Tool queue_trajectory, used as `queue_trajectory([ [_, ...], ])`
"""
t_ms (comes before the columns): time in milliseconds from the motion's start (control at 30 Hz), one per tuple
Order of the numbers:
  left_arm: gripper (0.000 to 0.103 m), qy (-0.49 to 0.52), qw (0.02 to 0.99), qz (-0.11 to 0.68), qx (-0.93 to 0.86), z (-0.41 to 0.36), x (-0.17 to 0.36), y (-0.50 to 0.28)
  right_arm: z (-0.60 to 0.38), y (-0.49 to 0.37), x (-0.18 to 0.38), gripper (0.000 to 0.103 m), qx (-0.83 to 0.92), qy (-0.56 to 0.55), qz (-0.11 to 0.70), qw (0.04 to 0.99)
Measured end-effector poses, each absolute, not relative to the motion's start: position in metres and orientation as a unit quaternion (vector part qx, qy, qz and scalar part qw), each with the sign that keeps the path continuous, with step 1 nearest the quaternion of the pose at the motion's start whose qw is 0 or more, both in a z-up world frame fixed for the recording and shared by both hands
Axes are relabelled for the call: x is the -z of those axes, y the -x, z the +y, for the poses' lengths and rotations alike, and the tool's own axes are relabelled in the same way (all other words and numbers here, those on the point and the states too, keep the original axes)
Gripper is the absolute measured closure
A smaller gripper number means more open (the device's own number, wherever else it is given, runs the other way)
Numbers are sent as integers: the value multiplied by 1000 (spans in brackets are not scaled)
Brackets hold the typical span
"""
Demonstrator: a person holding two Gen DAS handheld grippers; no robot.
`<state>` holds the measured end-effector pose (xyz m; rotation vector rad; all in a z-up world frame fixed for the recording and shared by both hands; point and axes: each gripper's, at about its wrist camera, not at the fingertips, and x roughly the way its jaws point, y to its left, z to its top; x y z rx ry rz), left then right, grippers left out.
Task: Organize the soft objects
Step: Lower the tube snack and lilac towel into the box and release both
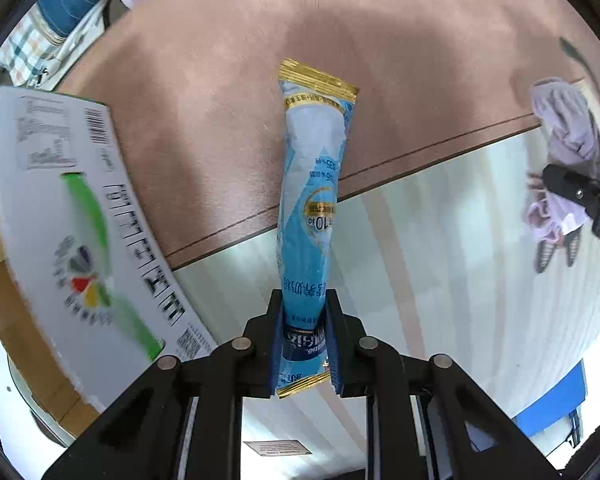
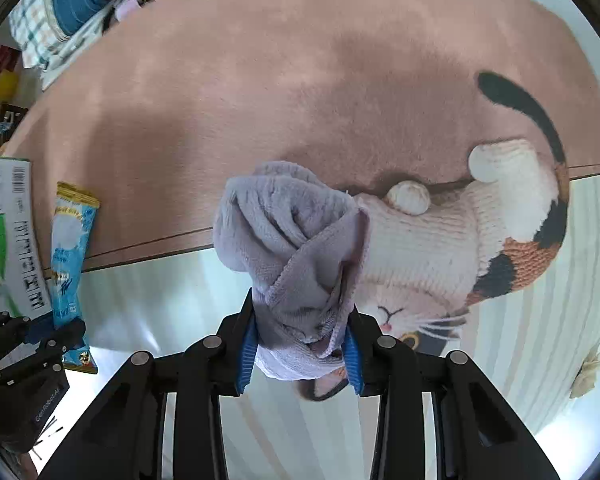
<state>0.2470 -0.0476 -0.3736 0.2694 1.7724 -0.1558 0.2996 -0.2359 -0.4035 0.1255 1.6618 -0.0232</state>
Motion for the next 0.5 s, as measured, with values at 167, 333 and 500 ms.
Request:
queue_trajectory([
  [167, 87, -86, 665, 738, 72, -34, 328, -219, -222, -281, 357, 65, -21, -66, 711, 700],
  [333, 87, -24, 706, 704, 71, 5, 268, -198, -188, -272, 295, 65, -69, -59, 680, 728],
  [500, 87, 13, 736, 674, 55, 66, 190, -247, -136, -272, 225, 65, -123, -43, 649, 750],
])
